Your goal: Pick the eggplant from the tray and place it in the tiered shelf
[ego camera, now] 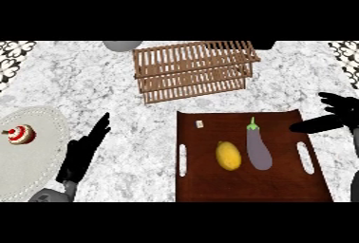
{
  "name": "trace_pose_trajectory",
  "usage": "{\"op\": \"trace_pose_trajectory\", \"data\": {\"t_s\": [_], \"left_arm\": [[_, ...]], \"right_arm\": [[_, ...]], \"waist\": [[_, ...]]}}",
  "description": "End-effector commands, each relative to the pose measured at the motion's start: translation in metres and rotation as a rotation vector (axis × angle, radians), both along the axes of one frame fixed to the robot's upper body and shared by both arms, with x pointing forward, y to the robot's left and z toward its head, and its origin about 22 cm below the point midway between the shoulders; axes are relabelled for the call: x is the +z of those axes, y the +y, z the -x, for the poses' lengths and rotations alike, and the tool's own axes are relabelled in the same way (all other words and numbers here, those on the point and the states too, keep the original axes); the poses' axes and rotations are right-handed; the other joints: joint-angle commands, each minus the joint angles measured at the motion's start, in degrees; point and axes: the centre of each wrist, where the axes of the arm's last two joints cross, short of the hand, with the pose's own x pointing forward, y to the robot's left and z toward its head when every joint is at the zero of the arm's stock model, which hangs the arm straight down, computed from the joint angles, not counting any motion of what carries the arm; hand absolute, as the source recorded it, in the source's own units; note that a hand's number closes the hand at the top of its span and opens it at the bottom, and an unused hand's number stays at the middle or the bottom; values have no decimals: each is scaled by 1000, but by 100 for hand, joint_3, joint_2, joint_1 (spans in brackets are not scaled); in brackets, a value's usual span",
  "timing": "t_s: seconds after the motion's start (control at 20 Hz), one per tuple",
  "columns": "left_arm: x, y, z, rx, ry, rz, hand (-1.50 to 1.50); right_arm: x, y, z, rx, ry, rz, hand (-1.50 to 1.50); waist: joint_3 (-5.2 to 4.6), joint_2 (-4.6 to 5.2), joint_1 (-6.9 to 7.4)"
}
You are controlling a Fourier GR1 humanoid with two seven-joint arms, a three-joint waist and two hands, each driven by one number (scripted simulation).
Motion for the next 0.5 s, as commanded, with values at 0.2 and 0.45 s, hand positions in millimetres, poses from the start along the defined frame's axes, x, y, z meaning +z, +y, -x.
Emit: {"op": "trace_pose_trajectory", "data": {"t_s": [0.2,0.45], "left_arm": [[4,-4,-12,-17,-16,-4,0],[14,-11,-16,-81,-31,-10,0]], "right_arm": [[47,58,-51,167,326,-55,-150],[2,77,-50,335,560,266,-150]], "waist": [[-8,20,124],[-24,86,459]]}}
